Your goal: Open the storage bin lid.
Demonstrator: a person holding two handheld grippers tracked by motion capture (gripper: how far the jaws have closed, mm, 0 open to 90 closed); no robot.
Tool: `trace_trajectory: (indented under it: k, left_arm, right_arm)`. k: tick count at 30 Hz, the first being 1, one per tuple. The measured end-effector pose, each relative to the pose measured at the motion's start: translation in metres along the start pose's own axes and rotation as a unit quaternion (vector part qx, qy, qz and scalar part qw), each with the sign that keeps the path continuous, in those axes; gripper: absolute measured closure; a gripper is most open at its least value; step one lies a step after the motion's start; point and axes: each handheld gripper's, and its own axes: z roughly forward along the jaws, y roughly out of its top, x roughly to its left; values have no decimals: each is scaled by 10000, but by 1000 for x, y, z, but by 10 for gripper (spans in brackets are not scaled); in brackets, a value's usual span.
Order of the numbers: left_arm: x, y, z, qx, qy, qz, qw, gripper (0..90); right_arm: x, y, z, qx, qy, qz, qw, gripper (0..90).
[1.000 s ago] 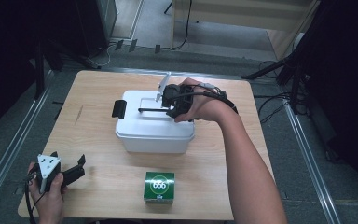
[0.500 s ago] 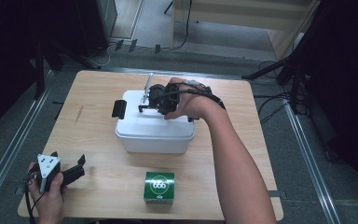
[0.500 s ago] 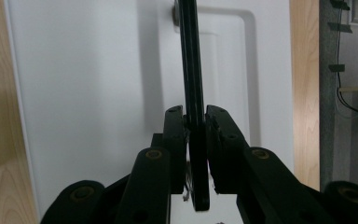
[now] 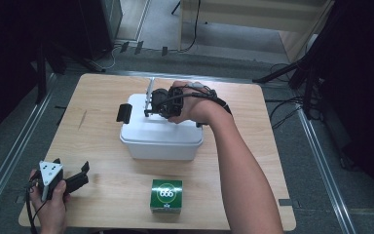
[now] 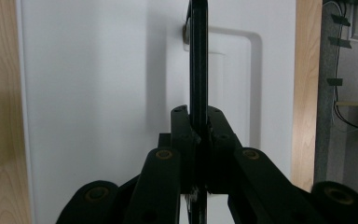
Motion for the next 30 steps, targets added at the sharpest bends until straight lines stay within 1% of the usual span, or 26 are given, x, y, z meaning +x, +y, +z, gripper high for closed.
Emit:
trace_trajectory:
  k: [4, 7, 8, 9, 10, 11, 12, 14, 15, 16, 18, 21, 22, 24, 25, 26, 27, 28, 30]
  left_arm:
    - [0, 0, 0, 30, -54, 33, 10000, 83]
    - [0, 0, 0, 38, -56, 15, 10000, 83]
    - [0, 0, 0, 41, -53, 19, 10000, 83]
    - [0, 0, 0, 38, -52, 22, 10000, 83]
    - [0, 0, 0, 36, -49, 30, 10000, 83]
    - [0, 0, 0, 33, -55, 36, 10000, 83]
    - [0, 0, 0, 32, -52, 37, 10000, 83]
    - [0, 0, 0, 31, -54, 34, 10000, 83]
    - [0, 0, 0, 36, -54, 34, 10000, 83]
    - [0, 0, 0, 33, -54, 38, 10000, 83]
    - [0, 0, 0, 26, -54, 44, 10000, 83]
    - [0, 0, 0, 20, -42, 37, 10000, 83]
    - [0, 0, 0, 18, -52, 27, 10000, 83]
    - [1, 0, 0, 25, -54, 18, 10000, 83]
    - [1, 0, 0, 23, -57, 14, 10000, 83]
    - [1, 0, 0, 29, -62, 3, 10000, 83]
    - [1, 0, 0, 32, -67, -8, 10000, 83]
    - [1, 0, 0, 29, -68, 1, 10000, 83]
    - [1, 0, 0, 7, -79, -14, 10000, 83]
  right_arm:
    - [-1, -1, -7, -66, -12, 63, 10000, 849]
    - [-1, -1, -12, -142, -148, -75, 9998, 850]
    - [-1, -1, -15, -144, -155, -30, 9998, 850]
    - [-1, 0, -17, -201, -152, -68, 9997, 850]
    - [0, -1, -19, -153, -150, 10, 9998, 850]
    - [-2, -1, -21, -211, -163, -61, 9996, 850]
    - [-2, -1, -22, -253, -145, -70, 9996, 850]
    - [-3, -4, -26, -246, -155, -64, 9996, 850]
    - [-3, -5, -28, -242, -160, -19, 9996, 850]
    - [-3, -6, -31, -221, -144, 42, 9996, 849]
    - [-4, -10, -34, -295, -172, 0, 9994, 850]
    - [-5, -17, -39, -327, -186, 0, 9993, 850]
    - [-4, -20, -41, -290, -201, 62, 9994, 850]
    - [-5, -25, -44, -298, -247, 44, 9992, 850]
    - [-4, -28, -47, -249, -276, 132, 9992, 850]
    - [-4, -30, -48, -275, -283, 82, 9992, 850]
    - [-4, -33, -51, -257, -318, 148, 9991, 850]
    - [-4, -36, -52, -290, -325, 109, 9990, 850]
    - [-3, -43, -55, -287, -365, 136, 9988, 850]
